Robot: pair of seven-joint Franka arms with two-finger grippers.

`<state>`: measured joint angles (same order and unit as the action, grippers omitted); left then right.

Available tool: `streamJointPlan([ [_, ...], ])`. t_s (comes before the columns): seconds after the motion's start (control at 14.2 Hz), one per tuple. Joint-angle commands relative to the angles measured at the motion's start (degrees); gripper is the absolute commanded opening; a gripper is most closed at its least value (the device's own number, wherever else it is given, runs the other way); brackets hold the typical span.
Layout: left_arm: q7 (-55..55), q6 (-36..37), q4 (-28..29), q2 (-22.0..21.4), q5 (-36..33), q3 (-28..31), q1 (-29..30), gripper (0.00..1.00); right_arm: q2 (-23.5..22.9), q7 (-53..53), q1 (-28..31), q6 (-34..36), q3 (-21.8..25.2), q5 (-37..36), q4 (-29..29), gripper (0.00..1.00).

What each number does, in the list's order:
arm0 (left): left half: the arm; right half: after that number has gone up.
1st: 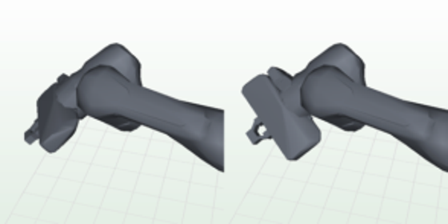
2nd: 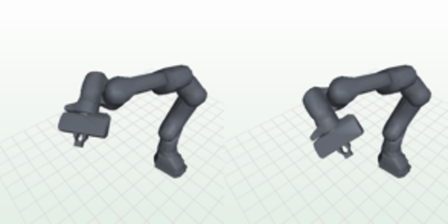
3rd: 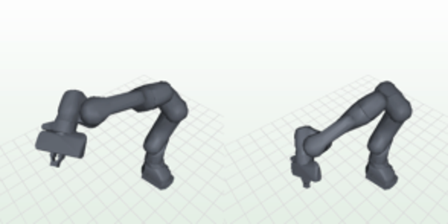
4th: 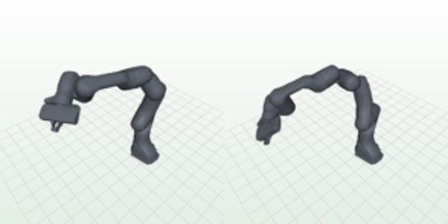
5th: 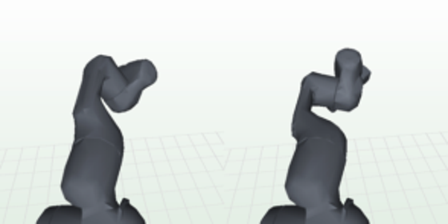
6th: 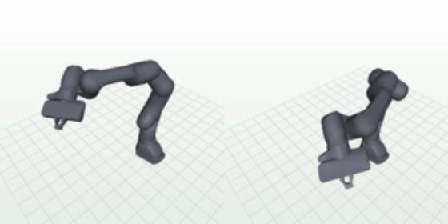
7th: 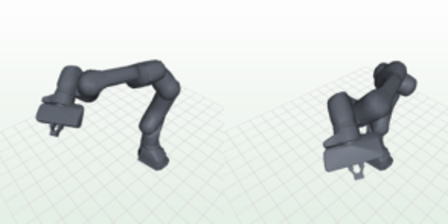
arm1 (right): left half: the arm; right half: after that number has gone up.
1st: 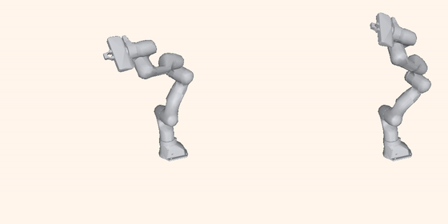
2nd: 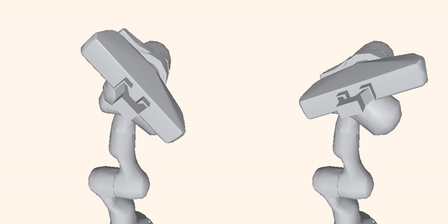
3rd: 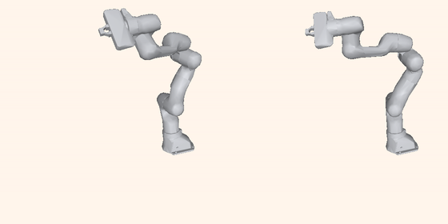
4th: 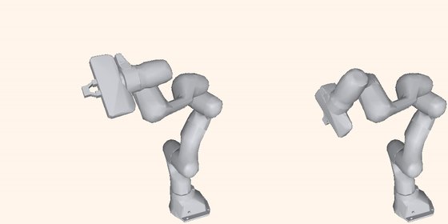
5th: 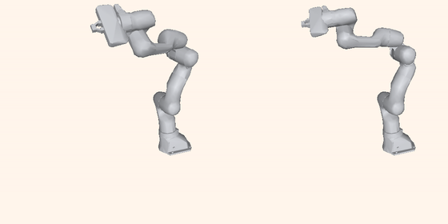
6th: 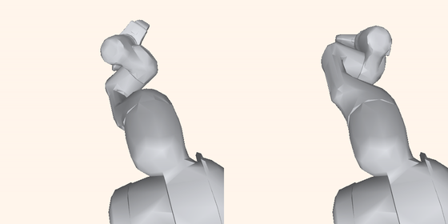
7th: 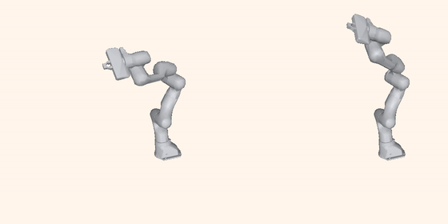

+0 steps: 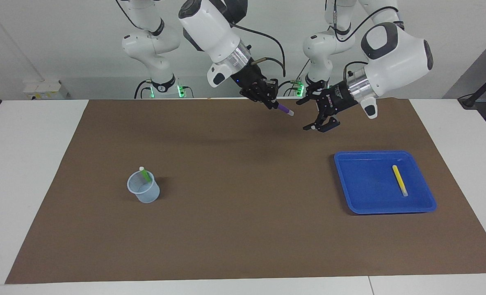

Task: Right arm passes pens to left for tray arrangement
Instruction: 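Bring the left gripper around the purple pen held by the right gripper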

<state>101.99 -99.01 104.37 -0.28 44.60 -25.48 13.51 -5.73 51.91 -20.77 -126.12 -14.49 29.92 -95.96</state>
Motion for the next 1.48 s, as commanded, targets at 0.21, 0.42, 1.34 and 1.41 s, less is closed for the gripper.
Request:
streamJointPlan([
  [0.21, 0.41, -0.66, 5.22, -3.94, 1.46, 0.78, -3.30, 0.94, 1.07, 0.39, 0.02, -1.14, -0.10, 1.37, -1.43, 0.00],
  [0.42, 0.50, -0.31, 5.14, -4.12, 2.24, 0.78, -3.31, 0.94, 1.07, 0.39, 0.02, -1.14, -0.10, 1.37, -1.43, 0.00],
  [1.34, -1.70, -1.19, 6.81, -5.44, 2.34, 0.87, -5.07, 0.14, 1.07, 0.39, 0.02, -1.14, -0.10, 1.37, -1.43, 0.00],
  [1.41, -2.75, -1.28, 6.72, -5.44, 2.34, 0.87, -5.16, 0.00, 1.07, 0.39, 0.02, -1.14, -0.10, 1.37, -1.43, 0.00],
])
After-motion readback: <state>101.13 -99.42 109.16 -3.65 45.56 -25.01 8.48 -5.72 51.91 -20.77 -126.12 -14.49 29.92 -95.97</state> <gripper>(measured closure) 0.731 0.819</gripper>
